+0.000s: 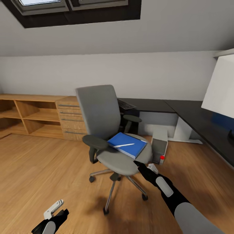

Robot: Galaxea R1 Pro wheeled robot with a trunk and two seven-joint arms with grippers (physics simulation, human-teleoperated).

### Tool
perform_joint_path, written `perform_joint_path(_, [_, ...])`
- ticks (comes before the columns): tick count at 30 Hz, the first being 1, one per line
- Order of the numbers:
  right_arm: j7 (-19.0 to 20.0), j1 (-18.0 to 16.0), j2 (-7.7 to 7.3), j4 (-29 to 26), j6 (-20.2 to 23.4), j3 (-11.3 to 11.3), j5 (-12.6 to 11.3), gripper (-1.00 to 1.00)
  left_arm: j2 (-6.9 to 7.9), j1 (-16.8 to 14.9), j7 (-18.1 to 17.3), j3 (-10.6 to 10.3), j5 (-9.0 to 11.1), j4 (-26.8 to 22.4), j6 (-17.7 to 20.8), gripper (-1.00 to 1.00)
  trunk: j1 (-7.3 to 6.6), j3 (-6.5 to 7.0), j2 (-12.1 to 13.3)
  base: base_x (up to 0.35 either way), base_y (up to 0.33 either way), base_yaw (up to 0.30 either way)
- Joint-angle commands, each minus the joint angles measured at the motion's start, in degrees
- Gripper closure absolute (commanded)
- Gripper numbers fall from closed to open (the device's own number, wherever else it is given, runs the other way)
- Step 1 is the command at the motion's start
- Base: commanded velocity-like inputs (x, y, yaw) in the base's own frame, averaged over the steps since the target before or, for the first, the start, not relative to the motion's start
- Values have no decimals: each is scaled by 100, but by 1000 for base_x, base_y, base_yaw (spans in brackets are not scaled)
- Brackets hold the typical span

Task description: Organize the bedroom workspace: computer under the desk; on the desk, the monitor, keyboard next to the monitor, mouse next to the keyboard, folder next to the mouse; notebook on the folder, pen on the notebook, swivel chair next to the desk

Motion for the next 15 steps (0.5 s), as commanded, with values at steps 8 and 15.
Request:
perform_joint_path(8, [9,-1,-5,-6,7,19,-45,-100,-3,-4,36,5,51,-7,16,-100,-1,-5,-3,0,0,178])
perform_joint_path(15, [-19,5,-19,42,-79,-56,-42,-100,-10,-4,43,-1,31,-7,14,-100,-1,-5,-3,0,0,25])
